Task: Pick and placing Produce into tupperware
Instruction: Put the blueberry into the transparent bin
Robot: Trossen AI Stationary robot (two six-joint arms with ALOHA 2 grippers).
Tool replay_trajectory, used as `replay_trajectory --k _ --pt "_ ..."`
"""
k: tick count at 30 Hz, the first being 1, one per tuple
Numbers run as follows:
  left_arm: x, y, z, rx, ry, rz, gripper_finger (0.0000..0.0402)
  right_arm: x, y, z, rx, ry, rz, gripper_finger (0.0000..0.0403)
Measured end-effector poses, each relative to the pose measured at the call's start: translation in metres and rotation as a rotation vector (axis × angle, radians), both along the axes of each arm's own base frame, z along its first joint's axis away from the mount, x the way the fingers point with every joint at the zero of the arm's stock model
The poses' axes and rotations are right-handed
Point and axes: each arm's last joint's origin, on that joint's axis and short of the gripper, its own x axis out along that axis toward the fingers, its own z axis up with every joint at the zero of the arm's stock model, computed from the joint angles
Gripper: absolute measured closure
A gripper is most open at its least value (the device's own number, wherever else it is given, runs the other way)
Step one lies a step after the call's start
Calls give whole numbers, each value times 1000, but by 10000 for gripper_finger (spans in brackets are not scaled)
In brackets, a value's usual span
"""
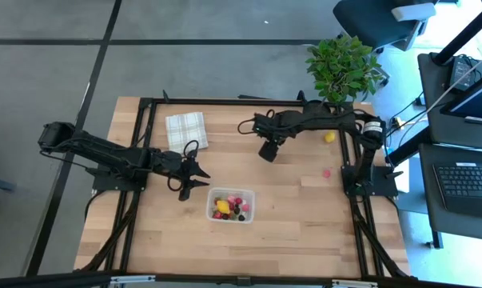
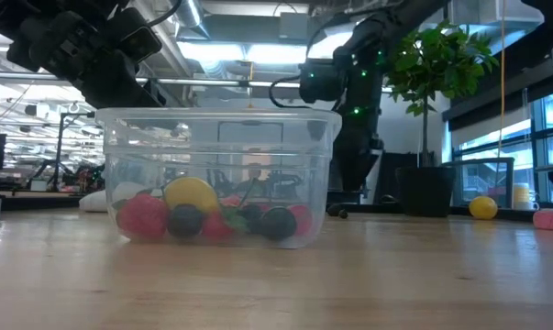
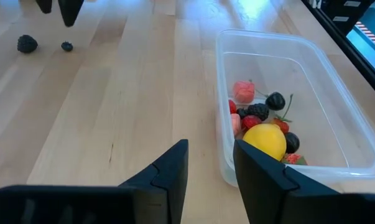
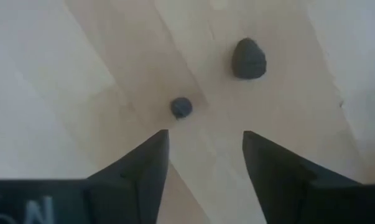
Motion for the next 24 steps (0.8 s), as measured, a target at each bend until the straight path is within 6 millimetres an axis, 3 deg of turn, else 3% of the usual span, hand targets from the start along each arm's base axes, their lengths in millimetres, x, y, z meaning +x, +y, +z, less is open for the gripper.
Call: replay_trajectory --k 10,16,24 --pt "0 0 0 1 0 -1 280 8 -3 1 -34 -82 27 115" --pt "0 0 0 1 0 -1 280 11 7 1 -39 -76 74 112" --pt "0 0 0 1 0 0 280 10 6 1 -24 -94 -47 127"
